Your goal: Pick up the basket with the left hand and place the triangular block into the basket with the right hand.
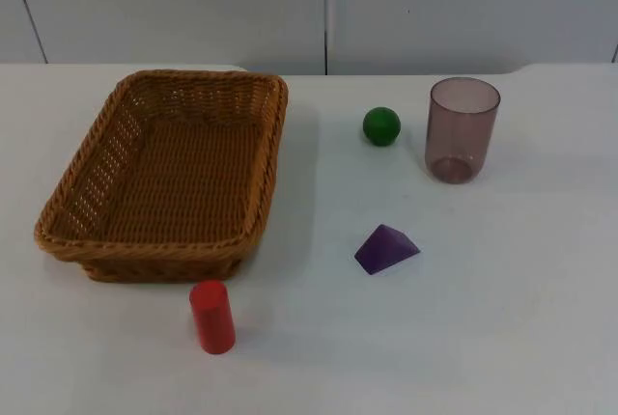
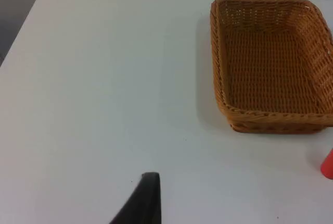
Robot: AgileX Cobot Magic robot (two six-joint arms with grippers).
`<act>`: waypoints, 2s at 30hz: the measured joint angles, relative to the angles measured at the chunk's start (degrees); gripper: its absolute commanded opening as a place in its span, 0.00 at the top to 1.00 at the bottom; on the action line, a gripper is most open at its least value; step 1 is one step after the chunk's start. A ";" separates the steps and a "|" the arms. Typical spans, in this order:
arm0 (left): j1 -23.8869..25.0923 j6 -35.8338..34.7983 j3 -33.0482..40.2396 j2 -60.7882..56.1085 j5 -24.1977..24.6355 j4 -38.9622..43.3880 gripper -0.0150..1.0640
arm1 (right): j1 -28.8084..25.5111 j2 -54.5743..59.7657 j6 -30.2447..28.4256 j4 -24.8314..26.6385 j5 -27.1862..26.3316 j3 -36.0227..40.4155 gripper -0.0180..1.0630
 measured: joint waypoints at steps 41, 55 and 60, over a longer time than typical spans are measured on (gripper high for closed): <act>0.00 8.67 -16.66 66.49 -19.26 -9.91 0.01 | 0.00 45.83 0.00 1.29 -15.47 -14.17 0.01; 0.00 24.23 -39.51 103.00 -21.18 -15.55 0.01 | 0.00 45.83 0.00 1.53 -16.32 -14.17 0.01; 0.00 25.27 -47.77 112.63 -21.28 -15.76 0.01 | 0.00 45.83 0.00 1.67 -16.32 -14.17 0.01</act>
